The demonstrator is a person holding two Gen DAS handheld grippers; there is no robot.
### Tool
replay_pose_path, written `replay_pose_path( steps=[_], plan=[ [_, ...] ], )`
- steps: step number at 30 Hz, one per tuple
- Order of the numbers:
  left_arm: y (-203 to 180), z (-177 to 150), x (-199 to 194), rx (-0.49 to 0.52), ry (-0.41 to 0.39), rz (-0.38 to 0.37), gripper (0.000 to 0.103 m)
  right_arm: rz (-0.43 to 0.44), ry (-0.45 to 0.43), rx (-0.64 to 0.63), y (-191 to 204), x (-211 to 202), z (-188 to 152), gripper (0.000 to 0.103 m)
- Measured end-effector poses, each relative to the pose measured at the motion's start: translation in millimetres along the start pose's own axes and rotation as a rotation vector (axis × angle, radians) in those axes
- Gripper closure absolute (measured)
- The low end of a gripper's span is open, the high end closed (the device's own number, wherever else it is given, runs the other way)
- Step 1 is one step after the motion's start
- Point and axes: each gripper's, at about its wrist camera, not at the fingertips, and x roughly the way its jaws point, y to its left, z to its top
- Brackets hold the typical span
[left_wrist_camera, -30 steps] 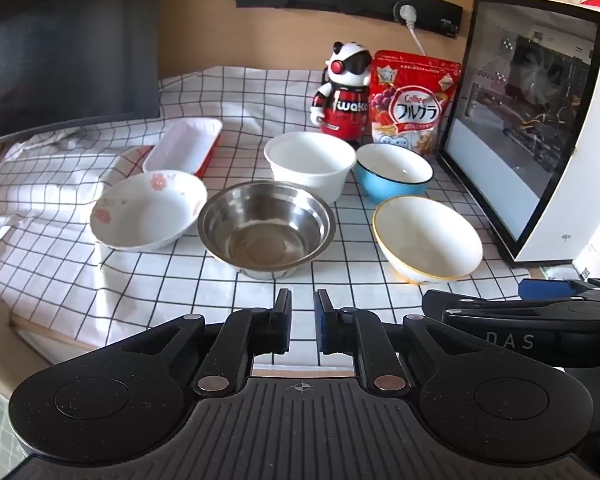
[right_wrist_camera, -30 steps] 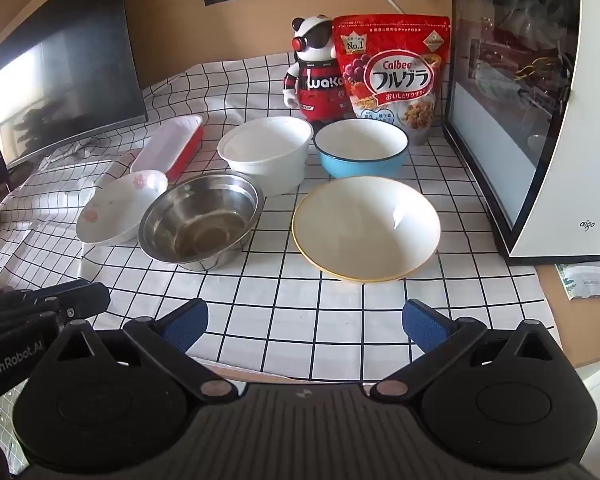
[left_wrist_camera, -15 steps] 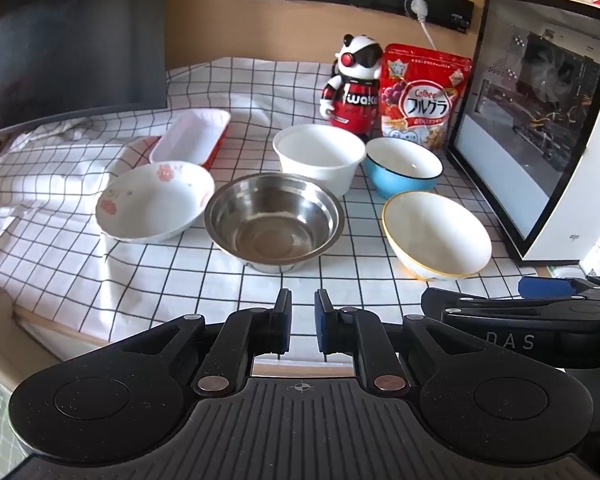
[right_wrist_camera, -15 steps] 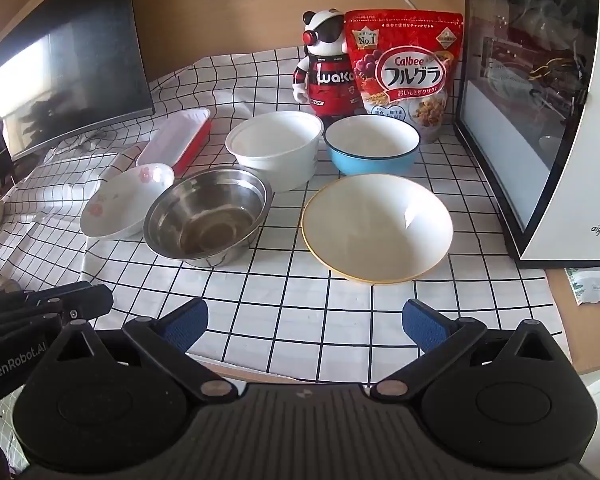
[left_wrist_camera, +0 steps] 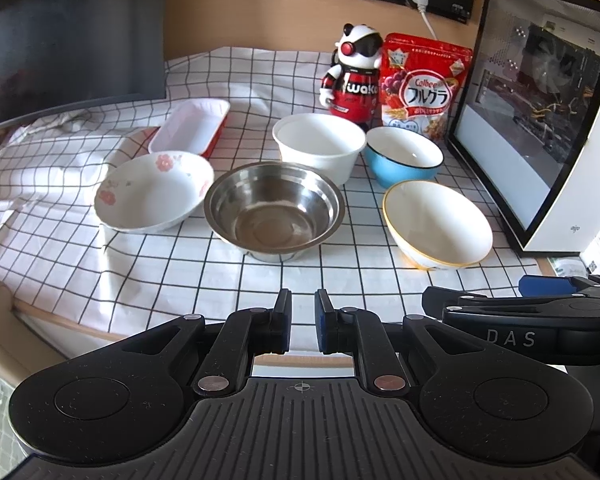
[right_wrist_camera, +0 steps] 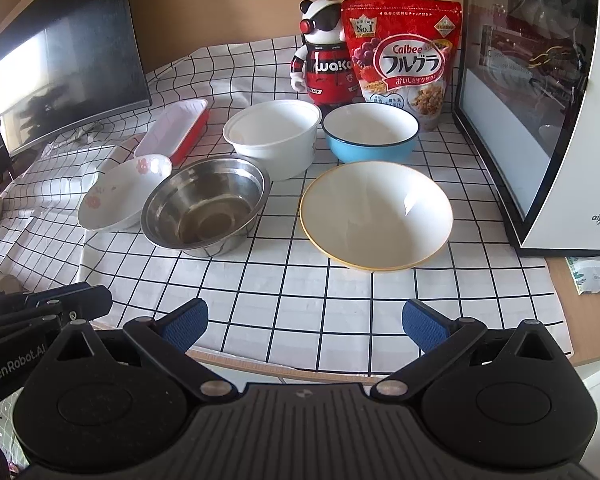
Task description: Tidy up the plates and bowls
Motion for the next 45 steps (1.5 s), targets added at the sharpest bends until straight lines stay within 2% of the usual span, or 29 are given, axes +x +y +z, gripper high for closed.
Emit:
replay_pose_path(
  steps=[25,45],
  plan=[
    [4,1,4,-0.011,0.054,-0.001,0.089,0.006,0.051,0.001,3,6,-2,0.000],
    [6,-1,9,-0.021,0.066,-0.003,0.089,0.007,0.070,0.010,3,10,-5,0.000]
  ],
)
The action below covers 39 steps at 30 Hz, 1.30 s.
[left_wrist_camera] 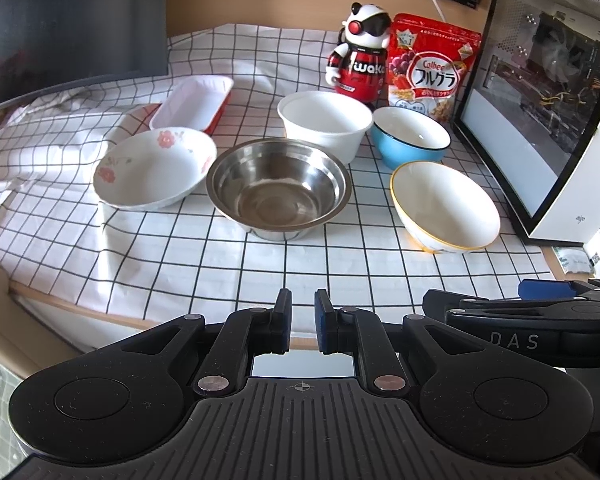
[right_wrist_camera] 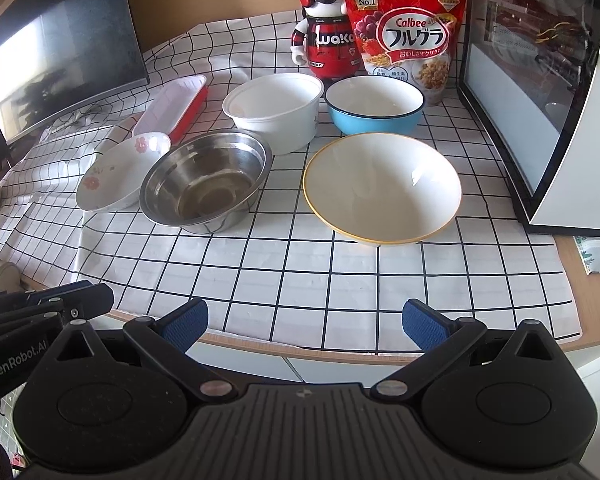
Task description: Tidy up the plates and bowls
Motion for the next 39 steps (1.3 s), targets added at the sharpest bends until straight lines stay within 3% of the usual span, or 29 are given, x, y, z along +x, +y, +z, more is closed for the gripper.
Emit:
replay_pose_path(
  steps=[24,31,35,39],
  plan=[
    [36,7,17,-0.054,0.039,-0.026,0.089,0.023,-0.010,-0.012,23,15,12,0.000],
    [82,39,43,-0.081,0.025,-0.068,0.089,0.059,-0.083,0.033,36,34,38,0.000],
    [127,60,60,-0.113,0.015,-0.113,0.089,0.113,-0.118,0.064,54,52,61,0.000],
    [182,78,77,-0.200,-0.015,-0.188,0.089,0.162,-0.059,0.088,77,81,78,0.000]
  ],
)
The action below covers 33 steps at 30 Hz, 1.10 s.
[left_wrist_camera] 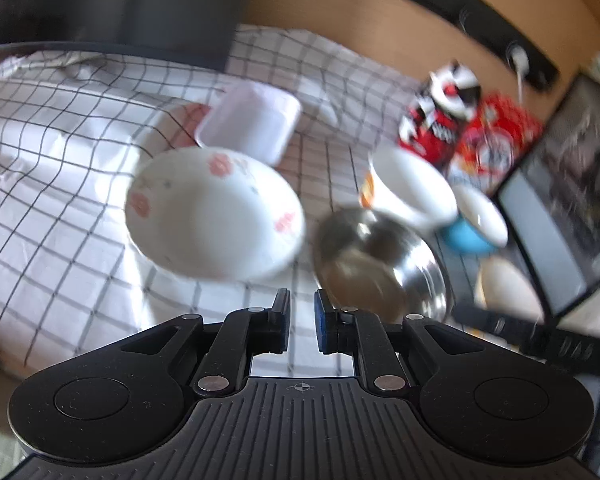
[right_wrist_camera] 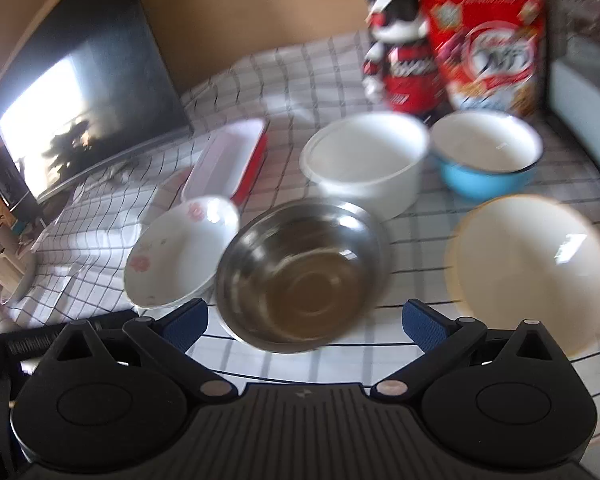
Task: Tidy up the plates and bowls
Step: 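Move the left gripper to the cream yellow-rimmed bowl and grasp its rim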
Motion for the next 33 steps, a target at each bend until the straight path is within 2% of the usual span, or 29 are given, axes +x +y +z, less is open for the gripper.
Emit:
replay_pose_path(
  steps=[3,6,9,12,17,23,26,29,33],
  plan=[
    [22,20,7,0.025,-0.014,-0.064,0.089,0.013,0.076,-0.021,19,26,3,0.000],
    [33,39,25,0.034,0.052,-0.115,0.089,0.032,0.098,-0.009,29,38,-3,0.000],
    [30,49,48,0.050,0.122,-0.138,0.089,0.022,0.100,0.013,32,40,-8,0.000],
    [17,52,59,0.106,0.128,-0.226,0.089,0.001,0.113,0.045,24,34,-7,0.000],
    [-21,51,67,0.207,0.128,-0.385,0.089,-0.067,0.038,0.166,-18,12,9,0.000],
    [-63,42,94,0.215,0.227,-0.429,0.089,-0.218,-0.050,0.170,-70,-14,25,0.000],
    [-86,34,104,0.218,0.289,-0.491,0.089,-0.297,-0.064,0.197,-104,-19,28,0.000],
    [-108,28,114,0.241,0.315,-0.479,0.089,-0.320,-0.064,0.232,-136,-25,30,0.000],
    [-143,24,130,0.264,0.338,-0.460,0.089,-0.378,-0.033,0.211,-168,-17,34,0.000]
  ],
)
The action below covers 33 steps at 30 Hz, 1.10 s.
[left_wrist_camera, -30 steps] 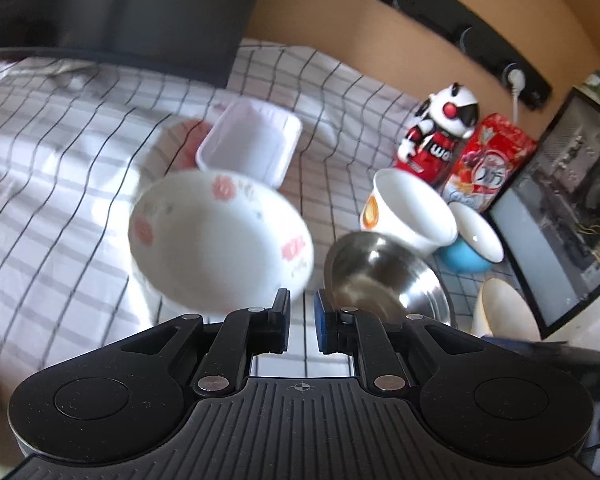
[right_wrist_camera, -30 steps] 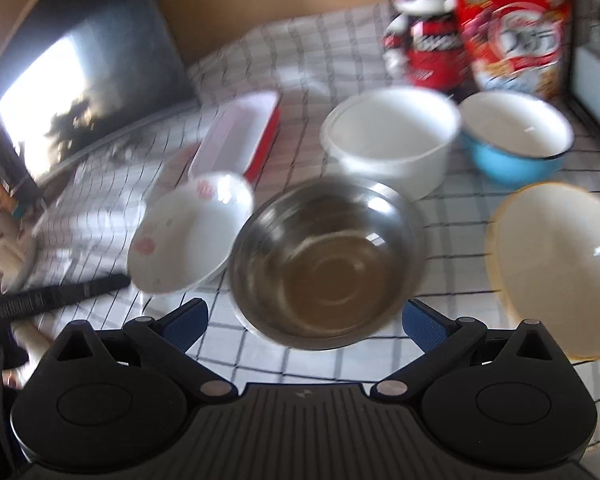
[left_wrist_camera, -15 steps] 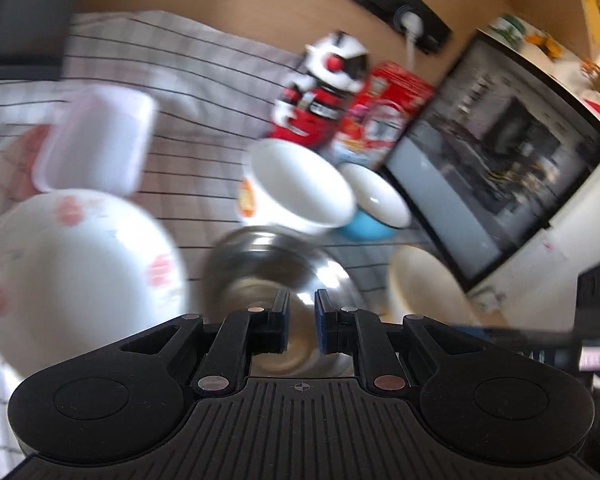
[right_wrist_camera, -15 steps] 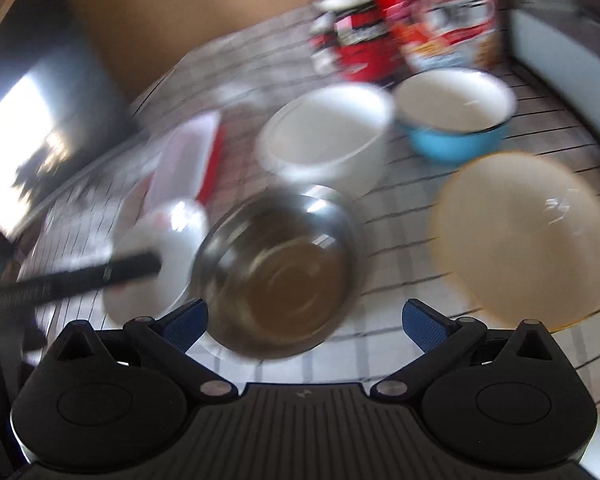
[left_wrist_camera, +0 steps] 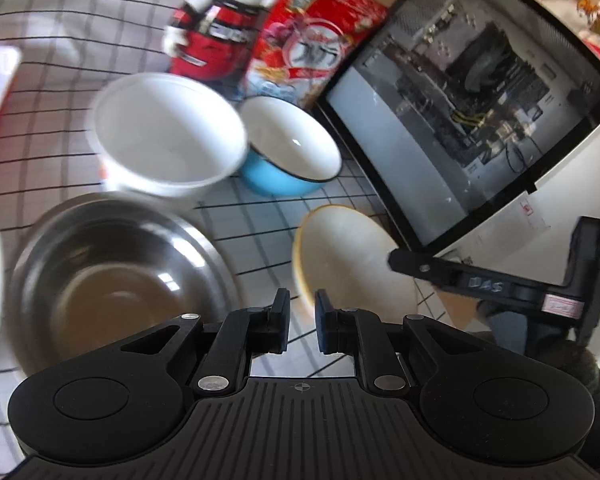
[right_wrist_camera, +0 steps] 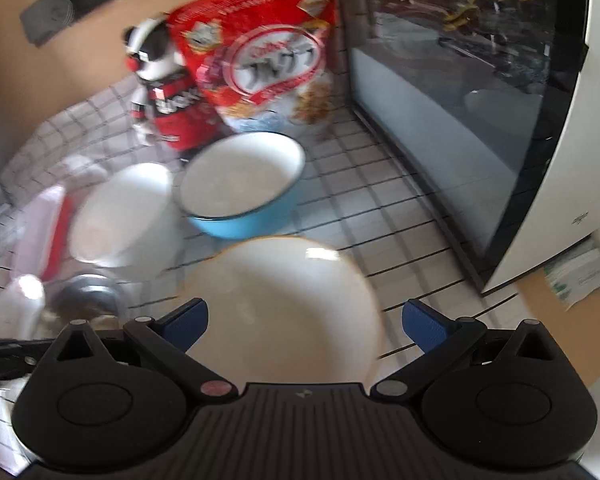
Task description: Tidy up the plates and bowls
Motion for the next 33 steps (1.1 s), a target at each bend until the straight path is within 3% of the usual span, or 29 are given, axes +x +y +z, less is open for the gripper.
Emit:
replay_pose_path(
  steps=[4,10,17,33],
  plan=[
    [-16,10,31,0.018,0.035,0.068,0.088,0.028,0.065,0.014,-20,27,3,0.000],
    [-22,19,64,-0.006,0.110,0.158,0.087,0.173,0.160,0.118,-50,61,1,0.000],
    [-27,23,87,0.001,0.168,0.224,0.087,0.253,0.235,0.145,-56,83,0,0.000],
    [-28,20,106,-0.030,0.183,0.230,0.081,0.285,0.271,0.081,-57,86,4,0.000]
  ],
)
